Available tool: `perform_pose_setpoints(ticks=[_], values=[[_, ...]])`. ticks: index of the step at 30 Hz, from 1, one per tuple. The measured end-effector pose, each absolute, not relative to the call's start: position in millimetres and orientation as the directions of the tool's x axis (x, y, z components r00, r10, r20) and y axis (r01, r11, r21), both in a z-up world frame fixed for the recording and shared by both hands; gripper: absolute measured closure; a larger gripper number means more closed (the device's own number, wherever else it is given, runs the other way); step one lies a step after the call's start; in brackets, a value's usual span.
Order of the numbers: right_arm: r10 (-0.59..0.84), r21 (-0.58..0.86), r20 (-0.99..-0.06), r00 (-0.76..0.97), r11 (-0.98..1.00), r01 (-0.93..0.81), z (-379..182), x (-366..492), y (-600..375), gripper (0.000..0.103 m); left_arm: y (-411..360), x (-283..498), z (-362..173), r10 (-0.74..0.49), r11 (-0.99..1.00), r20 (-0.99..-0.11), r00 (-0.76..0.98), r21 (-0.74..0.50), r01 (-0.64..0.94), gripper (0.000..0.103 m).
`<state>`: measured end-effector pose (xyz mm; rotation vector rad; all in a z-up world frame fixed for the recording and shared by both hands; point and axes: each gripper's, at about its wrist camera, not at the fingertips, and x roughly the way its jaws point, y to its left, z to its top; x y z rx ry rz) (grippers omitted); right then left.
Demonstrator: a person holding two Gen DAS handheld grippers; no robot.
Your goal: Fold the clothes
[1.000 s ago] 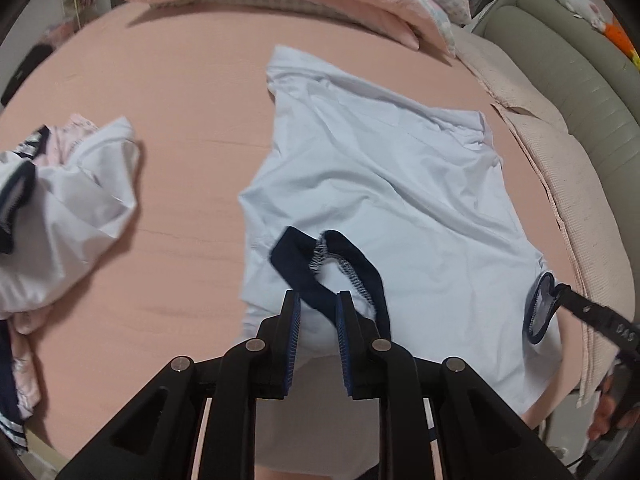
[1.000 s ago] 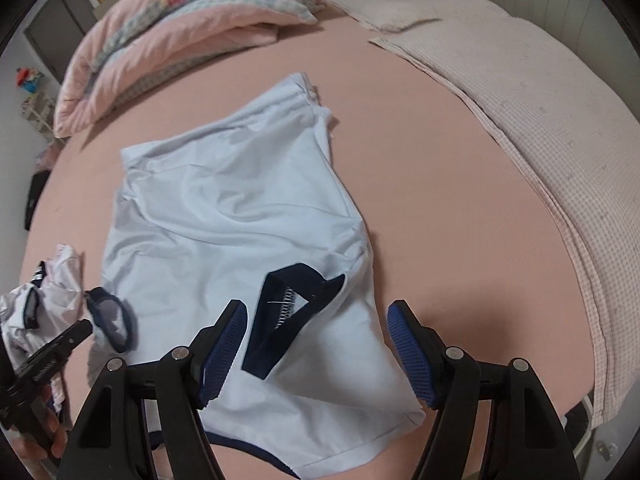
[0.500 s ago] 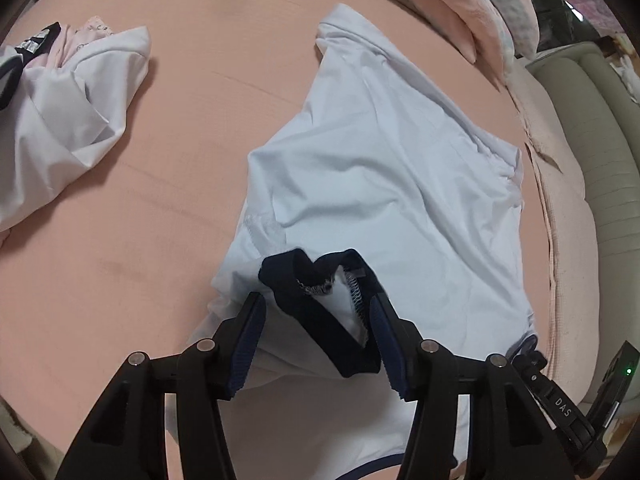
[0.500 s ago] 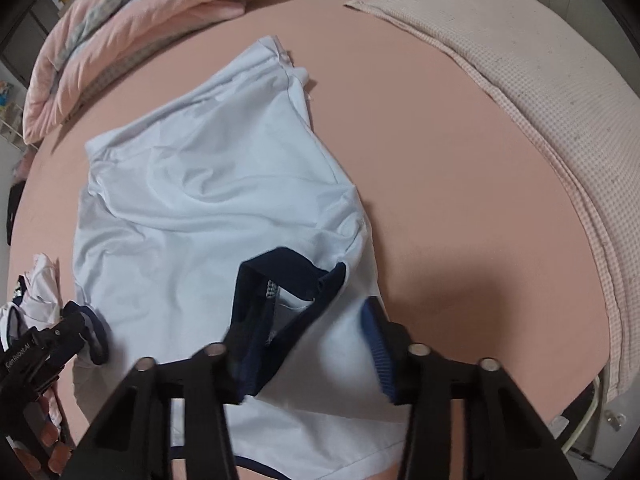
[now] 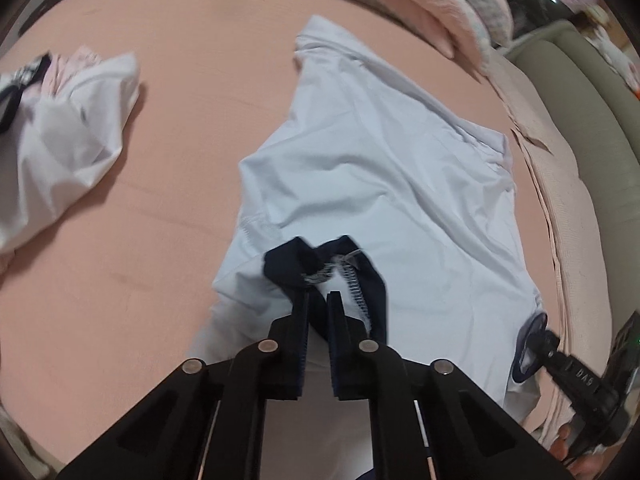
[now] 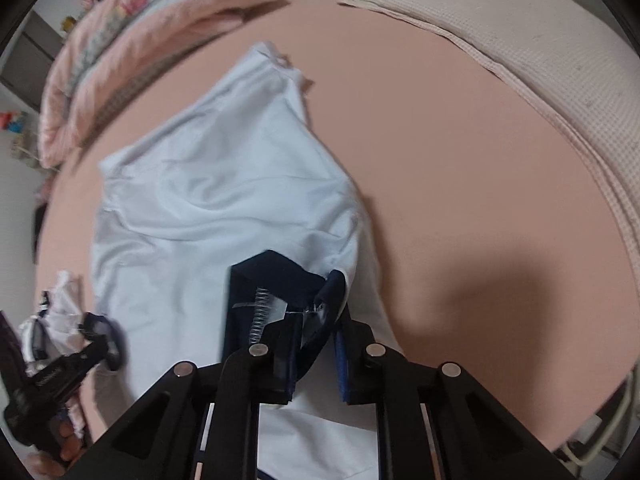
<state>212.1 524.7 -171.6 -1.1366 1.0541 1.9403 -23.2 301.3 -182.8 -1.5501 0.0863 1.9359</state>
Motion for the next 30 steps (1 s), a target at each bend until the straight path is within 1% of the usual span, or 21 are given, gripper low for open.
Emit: perform_pose_setpoints(ticks=[8, 12, 16, 20, 25, 27, 28, 29, 30], values=[[0.081, 0.384, -0.874, -0.478, -0.488, -0.784, -165.1, 203.5, 518.7, 0.090, 312.0, -11.2, -169.3, 0.467, -0.740, -0.881, -0.076, -0.342, -0.579, 0.097], [0.085, 0.375, -0.876, -0.475, -0.499, -0.781, -163.1, 203.6, 516.2, 0.090, 322.0, -4.0, -166.4, 0.481, -0.690, -0.877, -0.013, -0.369, -0.622, 0.097], [0.097, 0.358, -0.881, -0.463, -0.503, -0.787, -161.4, 205.1, 514.0, 0.090, 341.2, 10.0, -160.4, 0.420, -0.653, -0.907, -0.027, -0.281, -0.704, 0.096], [0.085, 0.366, -0.879, -0.468, -0.509, -0.779, -161.1, 209.6, 514.1, 0.090, 360.7, 19.9, -153.5, 0.394, -0.610, -0.919, 0.014, -0.273, -0.744, 0.095], [0.066, 0.378, -0.876, -0.477, -0.520, -0.766, -154.1, 214.7, 513.2, 0.089, 381.3, 36.5, -137.9, 0.371, -0.560, -0.928, 0.010, -0.233, -0.795, 0.095], [0.073, 0.371, -0.875, -0.479, -0.535, -0.759, -146.3, 216.2, 511.9, 0.084, 389.6, 45.5, -131.4, 0.366, -0.541, -0.931, -0.001, -0.212, -0.814, 0.095], [0.083, 0.359, -0.877, -0.473, -0.542, -0.760, -142.3, 217.5, 511.2, 0.070, 393.7, 50.3, -129.5, 0.357, -0.531, -0.934, 0.001, -0.203, -0.823, 0.095], [0.099, 0.339, -0.881, -0.462, -0.547, -0.765, -138.4, 219.2, 510.5, 0.051, 397.7, 55.0, -127.7, 0.349, -0.520, -0.937, 0.004, -0.197, -0.831, 0.095], [0.120, 0.321, -0.884, -0.453, -0.548, -0.772, -134.6, 221.8, 509.7, 0.043, 401.6, 59.7, -126.2, 0.343, -0.509, -0.939, 0.014, -0.198, -0.838, 0.094]])
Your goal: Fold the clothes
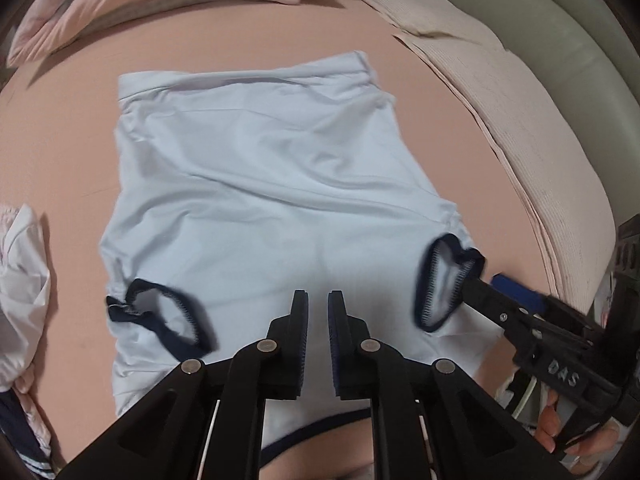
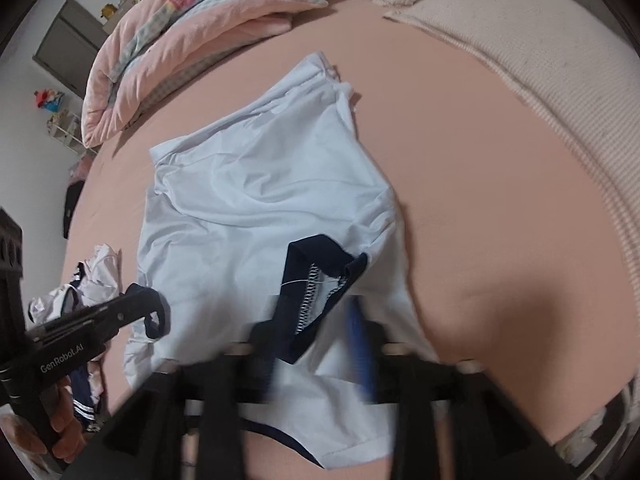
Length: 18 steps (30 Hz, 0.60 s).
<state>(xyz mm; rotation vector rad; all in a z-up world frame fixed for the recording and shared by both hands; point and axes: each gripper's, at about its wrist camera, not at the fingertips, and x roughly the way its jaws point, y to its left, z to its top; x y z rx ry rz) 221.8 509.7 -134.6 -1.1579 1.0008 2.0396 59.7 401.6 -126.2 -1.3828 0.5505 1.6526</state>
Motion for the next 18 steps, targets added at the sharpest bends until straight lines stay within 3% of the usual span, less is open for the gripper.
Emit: perform_pose_setpoints(ticks=[1, 3, 5, 8, 9, 18], values=[[0.141, 0.304, -0.884, -0.445, -0.548, -0.779, -130.8, 224.7, 508.8, 0.036, 406.3, 64.3, -125.0, 0.338, -0.499, -0.941, 0.023, -0.200, -0.843, 0.094], [0.165, 0.284, -0.886, -0.432, -0.543, -0.790, -125.2, 232.4, 510.8, 0.036, 420.1, 73.6, -126.0, 0.332, -0.483, -0.942, 0.041, -0.208, -0.851, 0.094], [0.166, 0.269, -0.895, -0.413, -0.538, -0.799, -124.8, 238.3, 516.1, 0.036, 431.4, 83.9, -128.9, 0.315, -0.467, -0.948, 0.046, -0.197, -0.862, 0.086], [0.162, 0.248, -0.910, -0.383, -0.529, -0.812, -125.1, 246.7, 524.7, 0.036, 446.9, 97.8, -134.0, 0.295, -0.449, -0.954, 0.058, -0.192, -0.873, 0.054], [0.152, 0.259, -0.910, -0.386, -0.518, -0.815, -126.1, 250.2, 527.3, 0.036, 450.9, 101.3, -134.8, 0.296, -0.441, -0.953, 0.067, -0.198, -0.875, 0.049], [0.103, 0.327, -0.907, -0.409, -0.439, -0.837, -143.5, 269.8, 536.6, 0.036, 469.5, 110.7, -146.5, 0.283, -0.364, -0.953, 0.110, -0.213, -0.907, 0.049]])
